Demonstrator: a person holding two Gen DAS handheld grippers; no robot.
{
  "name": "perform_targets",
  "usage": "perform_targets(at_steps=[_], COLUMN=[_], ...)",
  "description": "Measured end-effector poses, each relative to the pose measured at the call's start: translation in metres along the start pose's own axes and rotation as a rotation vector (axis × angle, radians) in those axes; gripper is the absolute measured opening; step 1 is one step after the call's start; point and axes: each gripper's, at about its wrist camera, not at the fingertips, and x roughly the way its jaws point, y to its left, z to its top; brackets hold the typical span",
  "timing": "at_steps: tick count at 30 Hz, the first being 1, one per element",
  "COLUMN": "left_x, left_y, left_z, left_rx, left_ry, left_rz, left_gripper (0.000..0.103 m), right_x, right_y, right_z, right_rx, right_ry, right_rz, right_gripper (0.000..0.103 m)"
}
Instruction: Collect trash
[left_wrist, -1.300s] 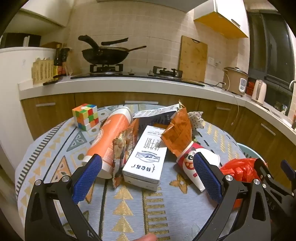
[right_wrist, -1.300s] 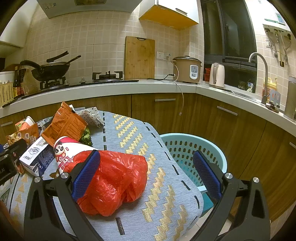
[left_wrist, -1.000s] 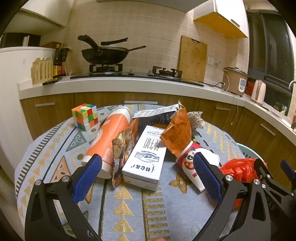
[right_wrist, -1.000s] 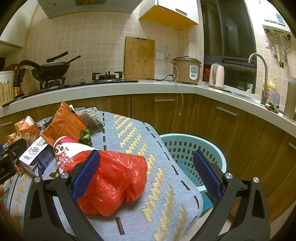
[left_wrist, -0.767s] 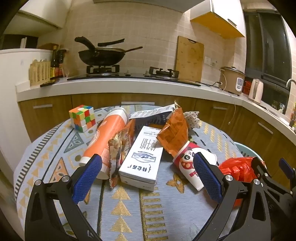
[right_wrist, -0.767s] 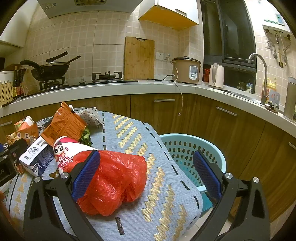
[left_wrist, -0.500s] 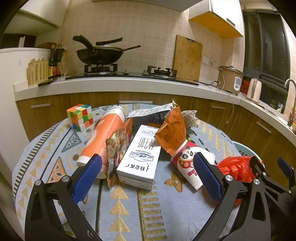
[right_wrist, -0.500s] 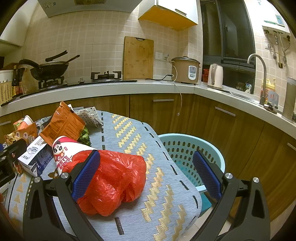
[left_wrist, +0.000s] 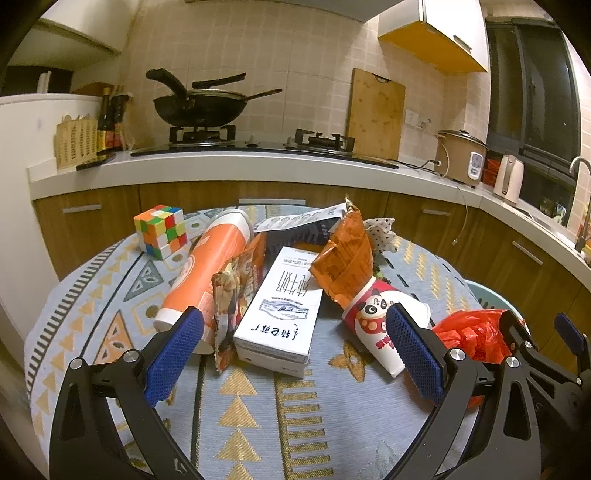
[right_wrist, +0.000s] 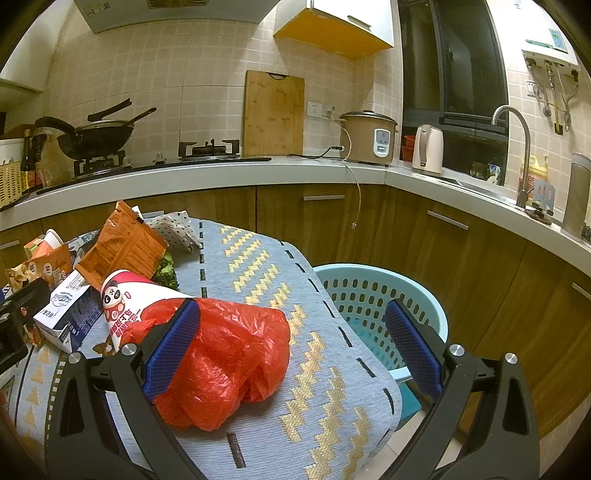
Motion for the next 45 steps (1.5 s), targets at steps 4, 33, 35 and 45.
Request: perform_targets(at_steps=[4, 33, 35, 45], left_x=[0.0006, 0.0049, 0.0049, 0.0071], left_y=[0.0003, 0.0024, 0.0024, 0.0009], left_z=[-0.0001, -0.0031, -0.0030, -0.0049], left_rx=[-0.003, -0.009, -0.009, -0.003], left_ry=[0.004, 0.022, 0.022, 0.031], left_rz=[0.001, -0.008, -0.008, -0.022], left_gripper=[0.095, 0.095, 0.095, 0.095], right_x=[0.0012, 0.0033, 0.0030, 0.0033], right_y=[-0.0003, -0.0037, -0.0032, -0.0026], right_z=[-0.0007, -0.0027, -0.0019, -0.0019], right_rx=[0.000, 0.006, 0.008, 0.008], right_ry=[0.001, 0.003, 0.004, 0.006], right_rz=[-0.002, -0.004, -0.004, -0.005], right_gripper=[0.095, 0.095, 0.095, 0.095])
